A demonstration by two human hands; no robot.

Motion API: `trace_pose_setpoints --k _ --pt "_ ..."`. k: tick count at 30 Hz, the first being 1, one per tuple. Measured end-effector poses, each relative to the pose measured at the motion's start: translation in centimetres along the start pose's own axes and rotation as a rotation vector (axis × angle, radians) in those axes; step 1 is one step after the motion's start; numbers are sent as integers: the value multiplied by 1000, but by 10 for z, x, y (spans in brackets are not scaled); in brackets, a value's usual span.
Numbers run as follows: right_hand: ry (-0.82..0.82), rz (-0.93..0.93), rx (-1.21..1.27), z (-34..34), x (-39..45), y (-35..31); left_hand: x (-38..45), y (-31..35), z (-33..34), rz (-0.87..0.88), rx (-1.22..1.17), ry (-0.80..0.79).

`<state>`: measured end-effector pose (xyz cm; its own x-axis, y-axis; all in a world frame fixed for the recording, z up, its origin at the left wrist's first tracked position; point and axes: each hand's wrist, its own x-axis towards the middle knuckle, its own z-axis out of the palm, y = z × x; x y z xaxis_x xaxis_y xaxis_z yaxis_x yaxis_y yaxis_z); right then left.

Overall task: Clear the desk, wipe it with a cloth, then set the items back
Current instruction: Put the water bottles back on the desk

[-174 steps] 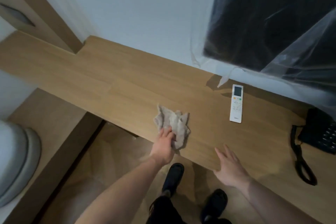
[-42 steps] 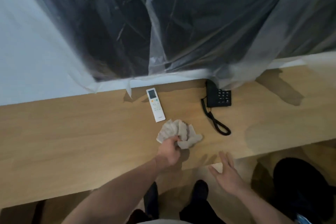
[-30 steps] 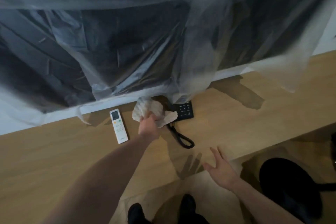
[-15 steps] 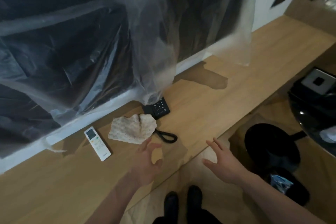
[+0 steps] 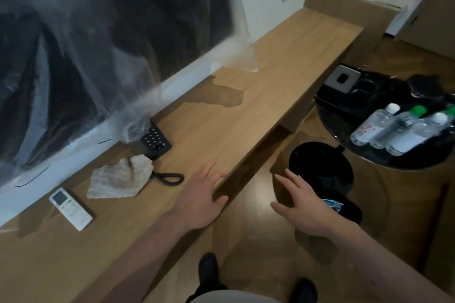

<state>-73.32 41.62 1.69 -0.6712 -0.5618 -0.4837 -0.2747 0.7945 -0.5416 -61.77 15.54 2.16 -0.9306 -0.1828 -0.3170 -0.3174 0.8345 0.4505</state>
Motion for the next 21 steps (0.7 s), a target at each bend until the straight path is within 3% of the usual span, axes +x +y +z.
trace_pose_setpoints --k 10,21 --pt "-4 55 -57 -109 -73 172 39 216 73 -8 -71 36" --pt "55 -11 -65 -197 -46 241 86 281 75 -77 -86 74"
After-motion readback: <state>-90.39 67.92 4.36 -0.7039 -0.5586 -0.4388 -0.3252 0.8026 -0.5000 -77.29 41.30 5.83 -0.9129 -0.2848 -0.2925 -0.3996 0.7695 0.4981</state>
